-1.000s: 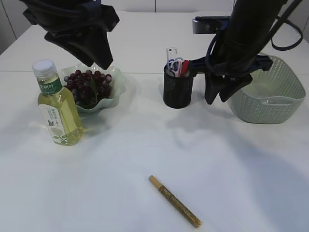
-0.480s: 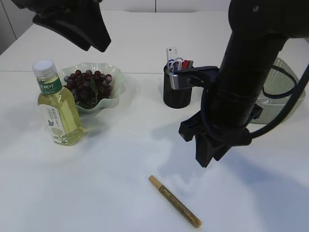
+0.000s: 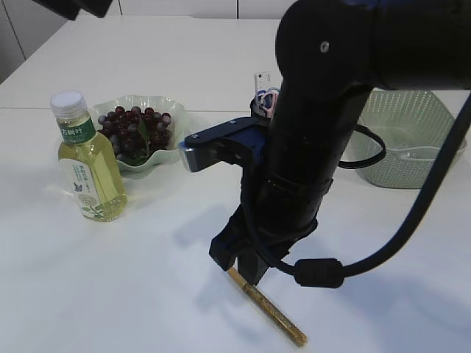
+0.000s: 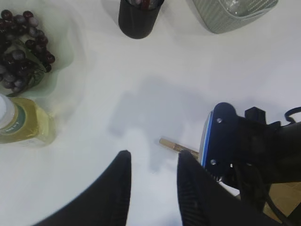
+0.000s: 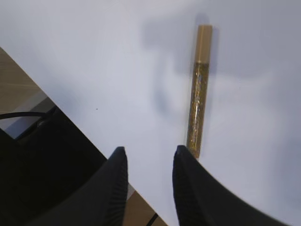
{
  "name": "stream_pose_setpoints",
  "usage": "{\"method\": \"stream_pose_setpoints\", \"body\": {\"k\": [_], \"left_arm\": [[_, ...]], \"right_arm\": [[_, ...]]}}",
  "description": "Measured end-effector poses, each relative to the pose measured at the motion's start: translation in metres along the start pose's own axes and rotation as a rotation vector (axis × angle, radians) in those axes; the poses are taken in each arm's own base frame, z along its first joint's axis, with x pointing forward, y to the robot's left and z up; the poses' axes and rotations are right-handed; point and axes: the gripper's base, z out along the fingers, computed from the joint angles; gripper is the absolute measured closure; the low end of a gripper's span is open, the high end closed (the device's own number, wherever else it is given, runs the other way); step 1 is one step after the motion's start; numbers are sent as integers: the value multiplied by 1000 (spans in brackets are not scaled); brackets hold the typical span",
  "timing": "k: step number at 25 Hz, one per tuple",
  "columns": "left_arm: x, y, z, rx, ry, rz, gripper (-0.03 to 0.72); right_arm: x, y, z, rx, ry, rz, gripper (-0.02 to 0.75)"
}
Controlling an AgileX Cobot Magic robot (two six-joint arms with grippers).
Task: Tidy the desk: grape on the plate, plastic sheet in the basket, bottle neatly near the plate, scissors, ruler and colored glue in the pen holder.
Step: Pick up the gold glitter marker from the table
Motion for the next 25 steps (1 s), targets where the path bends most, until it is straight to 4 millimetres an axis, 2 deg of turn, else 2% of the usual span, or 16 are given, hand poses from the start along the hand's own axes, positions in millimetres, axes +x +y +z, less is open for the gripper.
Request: {"method": "stream_pose_setpoints", "body": {"k": [3, 6, 10, 16, 25], "left_arm": [[5, -1, -20, 3, -46, -5, 442], [10, 1, -40, -18, -94, 0, 442], [22, 4, -57, -39, -125, 1, 442], [35, 6, -69, -35, -138, -2, 442], [37, 5, -73, -23, -145, -7, 442]], "right_arm": [[-3, 4, 6, 30, -4, -44, 461], [-6, -1, 21, 38, 33, -43, 458], [-9, -5, 43, 35, 86, -33, 400], [-13, -11, 63, 49, 132, -39, 363], [-17, -15, 67, 90, 89, -64, 362]]}}
